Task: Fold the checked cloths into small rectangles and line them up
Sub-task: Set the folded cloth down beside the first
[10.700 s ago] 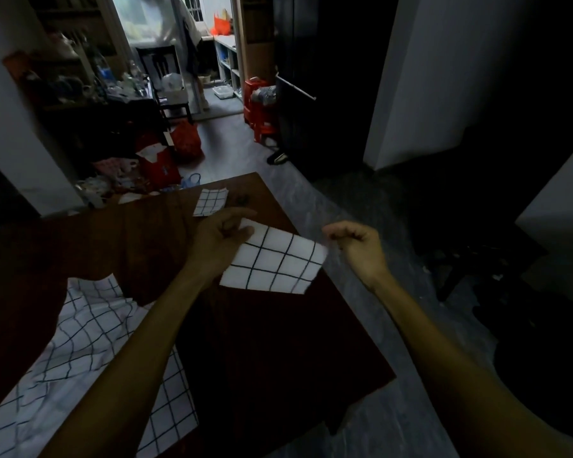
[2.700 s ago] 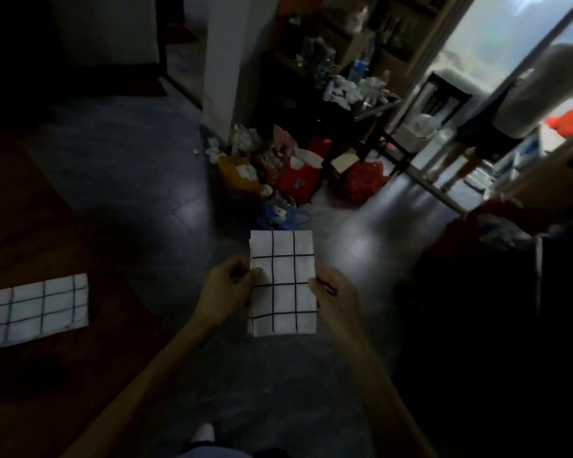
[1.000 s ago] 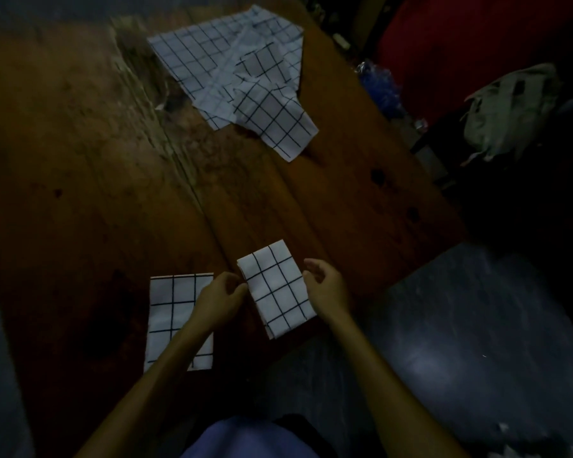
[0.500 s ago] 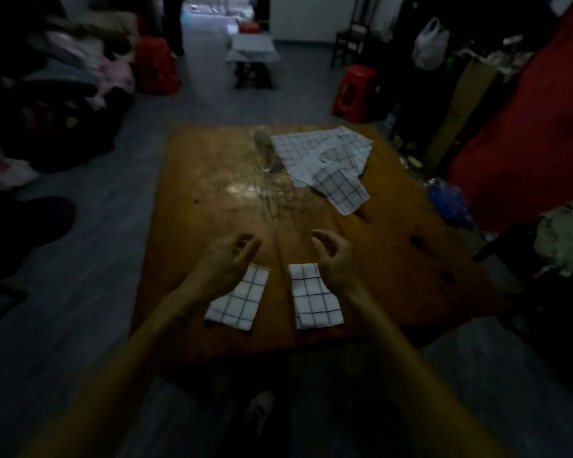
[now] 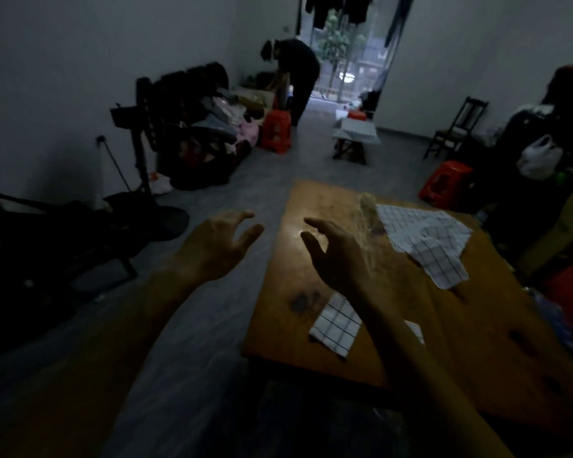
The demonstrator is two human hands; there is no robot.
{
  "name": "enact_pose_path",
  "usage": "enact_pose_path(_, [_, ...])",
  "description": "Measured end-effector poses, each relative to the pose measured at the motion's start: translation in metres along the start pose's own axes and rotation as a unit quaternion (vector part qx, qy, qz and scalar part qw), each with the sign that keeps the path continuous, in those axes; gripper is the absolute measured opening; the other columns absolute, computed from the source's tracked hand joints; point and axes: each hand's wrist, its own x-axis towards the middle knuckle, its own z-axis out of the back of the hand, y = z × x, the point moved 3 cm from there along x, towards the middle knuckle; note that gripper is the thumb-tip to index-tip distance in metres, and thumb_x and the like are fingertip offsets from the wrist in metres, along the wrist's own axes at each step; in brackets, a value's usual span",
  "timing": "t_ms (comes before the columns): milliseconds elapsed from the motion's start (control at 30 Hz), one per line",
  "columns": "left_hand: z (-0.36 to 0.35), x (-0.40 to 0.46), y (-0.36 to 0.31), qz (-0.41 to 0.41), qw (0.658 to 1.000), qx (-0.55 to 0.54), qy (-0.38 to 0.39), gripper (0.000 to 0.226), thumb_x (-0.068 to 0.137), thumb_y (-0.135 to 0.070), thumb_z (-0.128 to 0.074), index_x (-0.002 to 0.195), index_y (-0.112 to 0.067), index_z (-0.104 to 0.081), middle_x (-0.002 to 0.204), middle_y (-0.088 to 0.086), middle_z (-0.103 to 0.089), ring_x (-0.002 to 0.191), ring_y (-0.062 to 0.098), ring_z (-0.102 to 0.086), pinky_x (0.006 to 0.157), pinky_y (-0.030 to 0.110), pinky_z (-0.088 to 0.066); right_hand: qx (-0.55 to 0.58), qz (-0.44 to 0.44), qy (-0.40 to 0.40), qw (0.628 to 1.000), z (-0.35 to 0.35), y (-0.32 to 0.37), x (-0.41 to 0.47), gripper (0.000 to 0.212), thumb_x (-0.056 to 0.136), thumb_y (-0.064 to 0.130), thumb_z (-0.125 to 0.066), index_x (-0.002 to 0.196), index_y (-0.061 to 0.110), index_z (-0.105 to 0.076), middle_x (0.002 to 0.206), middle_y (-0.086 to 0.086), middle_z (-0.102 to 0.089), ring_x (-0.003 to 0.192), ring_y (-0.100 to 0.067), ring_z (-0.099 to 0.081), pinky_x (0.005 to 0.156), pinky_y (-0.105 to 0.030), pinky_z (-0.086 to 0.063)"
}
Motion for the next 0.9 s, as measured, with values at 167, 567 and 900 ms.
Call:
enact_pose_path(167, [0.064,-0.007,0.097,0.01,0.999,0.037,-0.006,0.06,0.091,-0.055,-0.039,0.136,-0.016,-0.046,0.137,0.006,-0.05,0.123,0.022,-0.047,0.102,0.036,-0.039,0.007,0.029,-0.016,0.999,-0.069,0.078,0.047,0.037,0.094,0.031,-0.056,0.127,0.016,-0.058,0.125,-0.007,-0.062,0.107,-0.02,-0.06,0.08,-0.02,-0.041])
enact_pose_path(567, [0.132,0.042,0.239,0.001,1.0,-0.004,-0.017,0.06,0.092,-0.048,-0.045,0.145,-0.024,-0.028,0.143,0.008,-0.043,0.126,0.026,-0.044,0.102,0.039,-0.037,-0.006,-0.032,0.012,0.999,-0.202,0.131,0.119,0.041,0.093,0.033,-0.055,0.13,0.016,-0.053,0.125,-0.008,-0.06,0.105,-0.02,-0.061,0.086,-0.031,-0.052])
enact_pose_path(900, [0.062,0.226,0.299,-0.077,0.995,0.008,0.058,0.064,0.087,-0.058,-0.034,0.134,-0.017,-0.047,0.136,0.005,-0.05,0.126,0.02,-0.044,0.102,0.034,-0.035,-0.01,-0.126,-0.061,0.99,-0.252,0.029,0.249,0.039,0.092,0.031,-0.055,0.128,0.016,-0.055,0.123,-0.007,-0.061,0.107,-0.021,-0.06,0.089,-0.04,-0.052])
